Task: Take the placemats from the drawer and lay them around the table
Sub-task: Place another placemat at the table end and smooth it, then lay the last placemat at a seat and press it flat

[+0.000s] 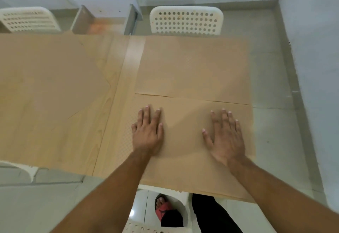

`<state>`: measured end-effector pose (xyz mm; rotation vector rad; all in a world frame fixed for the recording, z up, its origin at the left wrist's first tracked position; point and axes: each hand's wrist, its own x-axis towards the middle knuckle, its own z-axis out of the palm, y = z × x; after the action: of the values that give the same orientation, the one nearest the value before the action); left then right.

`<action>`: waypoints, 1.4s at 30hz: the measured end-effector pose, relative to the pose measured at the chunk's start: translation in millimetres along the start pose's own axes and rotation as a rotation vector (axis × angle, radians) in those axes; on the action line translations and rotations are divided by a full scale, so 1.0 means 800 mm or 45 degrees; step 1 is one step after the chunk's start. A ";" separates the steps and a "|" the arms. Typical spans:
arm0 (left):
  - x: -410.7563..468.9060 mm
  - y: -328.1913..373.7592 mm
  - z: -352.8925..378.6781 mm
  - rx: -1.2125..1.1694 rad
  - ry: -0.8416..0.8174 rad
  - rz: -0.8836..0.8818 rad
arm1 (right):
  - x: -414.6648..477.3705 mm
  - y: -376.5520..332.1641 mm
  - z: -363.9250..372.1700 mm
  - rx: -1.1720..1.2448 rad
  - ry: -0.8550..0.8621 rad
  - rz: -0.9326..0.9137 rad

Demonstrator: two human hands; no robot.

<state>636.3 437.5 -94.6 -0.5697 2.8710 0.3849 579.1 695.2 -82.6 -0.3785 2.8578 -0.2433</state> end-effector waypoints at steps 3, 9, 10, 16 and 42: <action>-0.015 0.001 -0.013 -0.056 -0.001 -0.010 | -0.023 -0.043 0.002 0.032 -0.065 -0.116; -0.108 -0.043 -0.046 -0.213 0.063 0.007 | -0.065 -0.145 -0.001 0.218 -0.129 -0.194; -0.125 -0.062 -0.051 -0.241 0.083 0.000 | -0.072 -0.167 -0.003 0.268 -0.153 -0.208; -0.207 -0.222 -0.081 -0.347 0.177 0.044 | -0.127 -0.310 0.004 0.523 -0.209 -0.257; -0.011 -0.480 -0.225 -0.030 -0.190 0.246 | 0.026 -0.641 0.043 2.206 -0.291 0.953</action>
<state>773.0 46.0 -4.7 -0.2548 2.7873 0.4702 688.7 196.3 -19.4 0.8601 1.4323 -1.9282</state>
